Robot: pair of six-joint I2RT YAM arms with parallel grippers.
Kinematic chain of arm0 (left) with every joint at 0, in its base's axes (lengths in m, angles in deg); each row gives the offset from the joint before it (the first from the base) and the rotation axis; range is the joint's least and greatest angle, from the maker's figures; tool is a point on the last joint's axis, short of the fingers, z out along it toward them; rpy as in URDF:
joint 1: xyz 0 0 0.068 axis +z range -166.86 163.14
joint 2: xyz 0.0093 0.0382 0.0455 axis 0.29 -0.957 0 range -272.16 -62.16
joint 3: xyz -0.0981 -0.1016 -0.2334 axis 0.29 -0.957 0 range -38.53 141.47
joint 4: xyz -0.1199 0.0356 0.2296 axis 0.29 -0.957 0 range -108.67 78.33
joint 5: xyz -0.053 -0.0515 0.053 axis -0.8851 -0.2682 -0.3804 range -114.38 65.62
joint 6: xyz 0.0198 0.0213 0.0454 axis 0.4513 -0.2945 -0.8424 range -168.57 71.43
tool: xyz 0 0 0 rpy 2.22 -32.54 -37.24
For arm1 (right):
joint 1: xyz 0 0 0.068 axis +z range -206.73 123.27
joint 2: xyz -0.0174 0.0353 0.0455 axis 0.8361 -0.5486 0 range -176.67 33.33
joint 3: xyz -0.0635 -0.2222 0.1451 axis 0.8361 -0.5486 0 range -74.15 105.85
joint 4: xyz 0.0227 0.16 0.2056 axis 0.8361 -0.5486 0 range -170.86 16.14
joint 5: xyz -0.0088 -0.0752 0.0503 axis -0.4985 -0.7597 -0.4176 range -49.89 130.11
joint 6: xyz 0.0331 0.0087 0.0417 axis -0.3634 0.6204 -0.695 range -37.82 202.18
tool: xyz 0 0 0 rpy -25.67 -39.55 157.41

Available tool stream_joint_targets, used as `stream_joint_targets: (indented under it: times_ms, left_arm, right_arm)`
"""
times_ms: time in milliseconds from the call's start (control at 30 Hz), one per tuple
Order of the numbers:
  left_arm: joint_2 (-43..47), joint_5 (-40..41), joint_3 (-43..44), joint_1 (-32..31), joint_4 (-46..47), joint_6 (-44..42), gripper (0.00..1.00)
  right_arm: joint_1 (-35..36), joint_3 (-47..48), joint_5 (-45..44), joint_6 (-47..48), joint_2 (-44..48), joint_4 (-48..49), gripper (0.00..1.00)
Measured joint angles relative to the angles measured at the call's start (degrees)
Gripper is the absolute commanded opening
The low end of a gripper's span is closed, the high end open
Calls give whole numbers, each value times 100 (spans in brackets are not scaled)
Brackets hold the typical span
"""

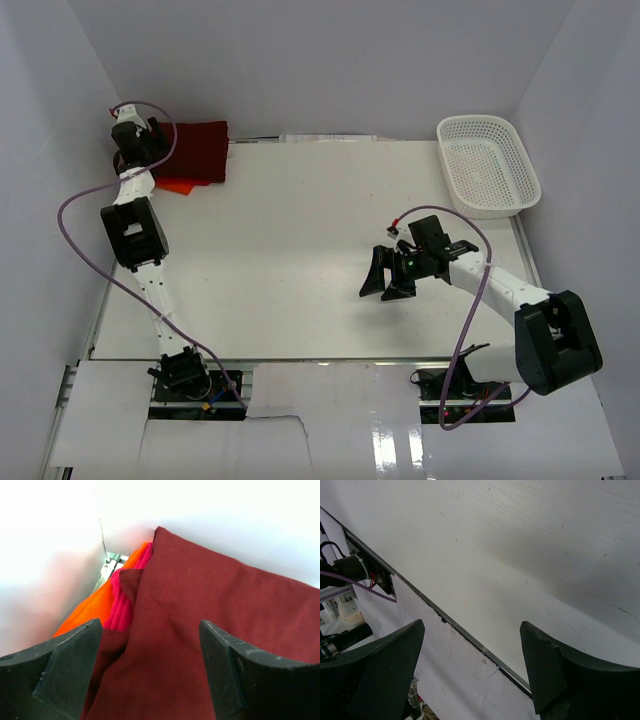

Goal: Fold and stack the t-shirts
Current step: Put the neatly folded tshirt into the corner of the board with the left arm

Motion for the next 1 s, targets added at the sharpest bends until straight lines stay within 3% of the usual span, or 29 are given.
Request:
stream_joint_targets:
  times_ms: [100,400,733,1000]
  left_arm:
    - [374,-13,-369,-37,11,2,98]
    - [2177,280,-1604,-337,229,-111,98]
    - [5394,203,-4520,-710,203,363,98]
    - [7495,367,-6389,-1228,-1200,592,98]
  right_arm:
    - [0,0,20,4,42,42,84]
    - [0,2,55,83,367,66,84]
    - [0,2,52,195,671,334,84]
    - [0,0,-85,332,1419,328,85]
